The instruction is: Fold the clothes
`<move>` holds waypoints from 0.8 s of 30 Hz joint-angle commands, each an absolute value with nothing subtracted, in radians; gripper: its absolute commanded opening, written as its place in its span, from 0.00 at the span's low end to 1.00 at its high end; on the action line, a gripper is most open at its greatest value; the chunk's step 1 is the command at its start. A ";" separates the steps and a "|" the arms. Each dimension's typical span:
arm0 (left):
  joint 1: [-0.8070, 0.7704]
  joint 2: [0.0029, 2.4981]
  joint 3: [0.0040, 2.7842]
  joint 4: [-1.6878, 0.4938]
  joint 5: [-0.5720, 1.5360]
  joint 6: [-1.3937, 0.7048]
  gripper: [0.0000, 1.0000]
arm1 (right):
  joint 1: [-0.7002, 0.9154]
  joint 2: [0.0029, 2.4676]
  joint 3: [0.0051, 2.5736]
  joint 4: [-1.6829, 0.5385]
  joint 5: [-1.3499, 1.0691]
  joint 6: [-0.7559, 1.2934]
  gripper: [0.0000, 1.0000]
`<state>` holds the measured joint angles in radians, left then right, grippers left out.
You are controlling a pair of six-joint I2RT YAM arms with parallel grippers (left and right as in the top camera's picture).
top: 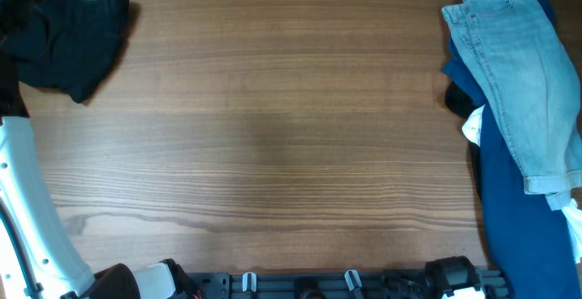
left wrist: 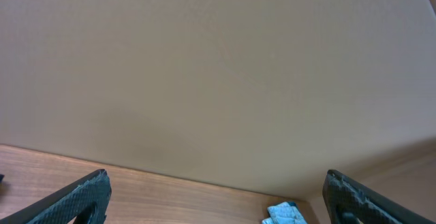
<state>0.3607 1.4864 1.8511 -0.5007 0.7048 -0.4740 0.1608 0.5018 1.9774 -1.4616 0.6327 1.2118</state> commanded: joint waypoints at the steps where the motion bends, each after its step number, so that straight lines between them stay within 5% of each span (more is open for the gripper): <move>1: 0.355 1.473 1.851 -0.499 0.706 -0.476 1.00 | 0.158 0.499 1.961 -1.596 0.677 1.565 1.00; 10: 0.355 1.473 1.851 -0.510 0.706 -0.476 1.00 | 0.156 0.499 1.602 -1.479 0.714 1.773 1.00; 13: 0.355 1.475 1.851 -0.546 0.706 -0.476 1.00 | 0.156 0.499 1.397 -1.414 0.620 2.070 1.00; 18: 0.355 1.473 1.851 -0.562 0.662 -0.452 1.00 | 0.156 0.492 1.141 -1.255 0.596 2.071 1.00; 24: 0.302 1.439 1.851 -0.733 0.620 0.162 1.00 | 0.156 0.369 0.657 -0.823 0.593 2.071 1.00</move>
<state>0.3492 1.4803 1.8507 -0.6937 0.6395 -0.2642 0.1581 0.4416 0.8516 -0.9451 0.6010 2.0510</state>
